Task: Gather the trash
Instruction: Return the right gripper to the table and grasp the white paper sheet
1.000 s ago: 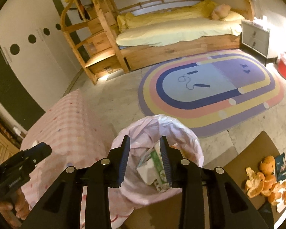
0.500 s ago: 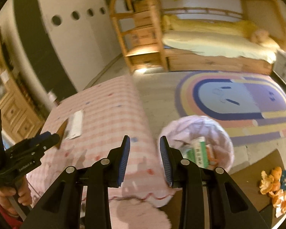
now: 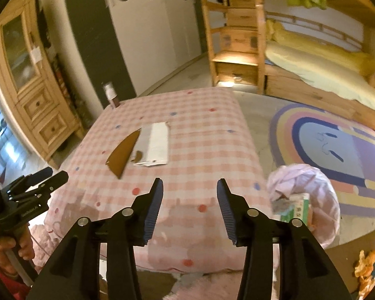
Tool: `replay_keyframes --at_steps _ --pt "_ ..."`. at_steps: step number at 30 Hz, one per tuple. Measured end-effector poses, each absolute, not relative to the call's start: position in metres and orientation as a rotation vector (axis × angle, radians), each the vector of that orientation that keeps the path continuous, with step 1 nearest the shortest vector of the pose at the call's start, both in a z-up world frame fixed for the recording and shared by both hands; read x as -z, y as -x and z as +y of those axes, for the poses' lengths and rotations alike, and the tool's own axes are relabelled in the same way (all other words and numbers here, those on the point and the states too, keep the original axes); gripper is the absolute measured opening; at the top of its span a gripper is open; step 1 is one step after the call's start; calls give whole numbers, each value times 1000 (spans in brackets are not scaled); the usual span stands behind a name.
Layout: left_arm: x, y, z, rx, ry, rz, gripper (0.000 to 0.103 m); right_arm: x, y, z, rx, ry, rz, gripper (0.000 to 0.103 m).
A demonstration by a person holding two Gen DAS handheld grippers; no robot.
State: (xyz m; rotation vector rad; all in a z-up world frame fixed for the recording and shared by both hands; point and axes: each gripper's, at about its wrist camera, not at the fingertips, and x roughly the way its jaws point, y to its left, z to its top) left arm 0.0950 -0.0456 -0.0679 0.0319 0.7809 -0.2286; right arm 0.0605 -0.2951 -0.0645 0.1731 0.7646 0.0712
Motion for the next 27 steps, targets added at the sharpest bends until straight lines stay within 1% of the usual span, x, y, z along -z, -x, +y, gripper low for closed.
replay_keyframes --at_steps 13,16,17,18,20,27 --pt "91 -127 -9 142 -12 836 68 100 -135 -246 -155 -115 838 47" --pt "95 -138 -9 138 -14 846 69 107 -152 -242 -162 -115 853 50" --pt "97 -143 -9 134 -15 852 71 110 -157 -241 -163 -116 859 53" --pt "99 -147 -9 128 -15 856 73 113 -163 -239 -166 -117 865 57" --pt "101 -152 -11 122 -12 861 75 117 -173 -236 -163 -112 876 60" --pt "108 -164 -8 114 -1 881 75 131 -202 -221 -154 -67 925 61"
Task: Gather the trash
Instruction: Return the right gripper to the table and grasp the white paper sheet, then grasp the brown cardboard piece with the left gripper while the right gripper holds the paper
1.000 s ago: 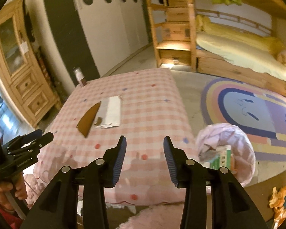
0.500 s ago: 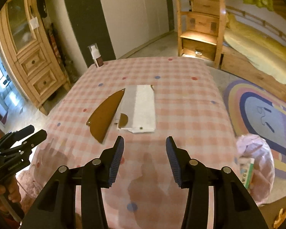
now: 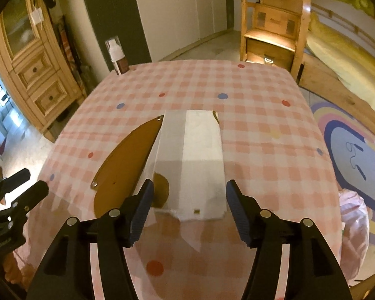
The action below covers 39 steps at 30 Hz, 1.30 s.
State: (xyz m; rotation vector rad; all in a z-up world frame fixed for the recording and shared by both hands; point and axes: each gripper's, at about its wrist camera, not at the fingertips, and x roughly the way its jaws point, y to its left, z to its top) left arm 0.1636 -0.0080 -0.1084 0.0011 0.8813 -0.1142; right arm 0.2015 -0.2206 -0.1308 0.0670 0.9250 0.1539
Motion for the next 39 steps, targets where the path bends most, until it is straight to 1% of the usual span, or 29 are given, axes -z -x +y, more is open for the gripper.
replay_keyframes --at_steps 6,8,10,12,13,14,15,17,19,20,24,30,35,39 --pt "110 -163 -1 105 16 890 75 136 -196 -207 -136 37 943 62" --pt "110 -163 1 105 23 891 75 136 -193 -208 -138 37 947 61" --pt "109 -161 1 105 27 890 75 135 -188 -207 -149 39 941 51" --pt "108 -158 -1 108 21 887 75 134 -182 -207 -155 40 930 30" --pt "108 -157 -2 111 19 886 75 134 -181 -207 -158 38 927 26" --pt "108 -156 -4 115 15 886 75 134 -177 -208 -160 31 923 18" --pt "107 -154 -7 122 8 888 75 132 -174 -211 -159 20 917 13" --pt "107 -150 -13 143 -1 885 76 124 -167 -218 -162 -17 894 8" --pt "105 -146 -23 167 -13 880 81 113 -158 -228 -156 -43 861 7" --pt "105 -145 -27 177 -17 879 82 107 -152 -234 -151 -52 841 7" --pt "105 -145 -48 236 -13 887 83 90 -136 -252 -140 -64 810 7" --pt "111 -161 -78 288 -23 902 83 87 -121 -270 -107 -85 795 7" --pt "121 -182 -95 285 -45 932 80 90 -118 -281 -102 -115 797 7" --pt "133 -197 -103 271 -61 971 73 92 -117 -287 -100 -130 798 7"
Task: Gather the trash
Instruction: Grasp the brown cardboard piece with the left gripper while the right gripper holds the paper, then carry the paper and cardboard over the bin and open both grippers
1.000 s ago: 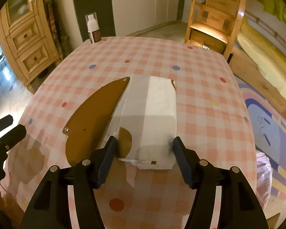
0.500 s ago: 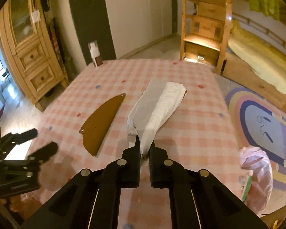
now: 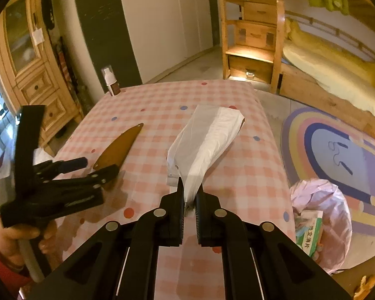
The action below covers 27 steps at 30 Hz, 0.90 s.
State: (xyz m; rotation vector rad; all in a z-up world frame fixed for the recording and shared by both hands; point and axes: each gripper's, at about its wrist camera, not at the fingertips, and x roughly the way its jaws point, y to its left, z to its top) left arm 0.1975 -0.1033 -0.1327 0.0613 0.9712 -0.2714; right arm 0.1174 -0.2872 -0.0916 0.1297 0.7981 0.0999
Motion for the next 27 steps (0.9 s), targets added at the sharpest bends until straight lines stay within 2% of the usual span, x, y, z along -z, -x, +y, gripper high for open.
replay_keyframes --at_steps 5,8,14,21,27 --pt "134 -204 -107 265 -59 966 67 92 -115 -292 -95 -141 795 7" --pt "134 -202 -109 250 -84 955 55 92 -112 -293 -96 -147 794 7" --pt "123 -188 -106 287 -74 938 53 83 -99 -294 -99 -154 776 7" --pt "72 -129 -119 386 -79 792 53 69 -71 -309 -87 -189 733 7" --pt "53 -95 -151 472 -116 723 53 66 -39 -335 -32 -217 719 8"
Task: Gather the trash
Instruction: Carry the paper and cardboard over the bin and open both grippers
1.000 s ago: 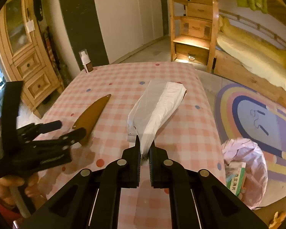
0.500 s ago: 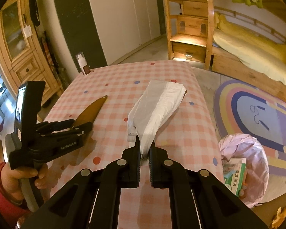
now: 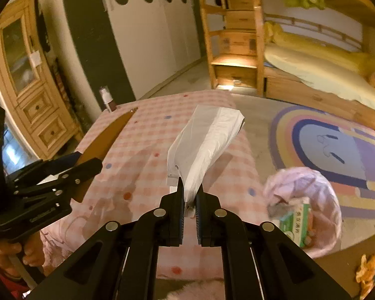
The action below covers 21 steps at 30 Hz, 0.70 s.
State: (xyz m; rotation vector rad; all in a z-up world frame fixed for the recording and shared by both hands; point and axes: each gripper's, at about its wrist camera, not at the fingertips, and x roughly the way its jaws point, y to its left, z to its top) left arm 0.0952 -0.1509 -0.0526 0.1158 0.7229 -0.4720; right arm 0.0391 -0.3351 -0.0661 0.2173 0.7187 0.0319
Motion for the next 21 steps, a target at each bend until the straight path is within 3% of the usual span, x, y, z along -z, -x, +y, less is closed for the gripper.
replay_keyframes --at_steps 21 --pt "74 -68 -304 806 -274 738 53 104 31 -462 245 -362 727 8"
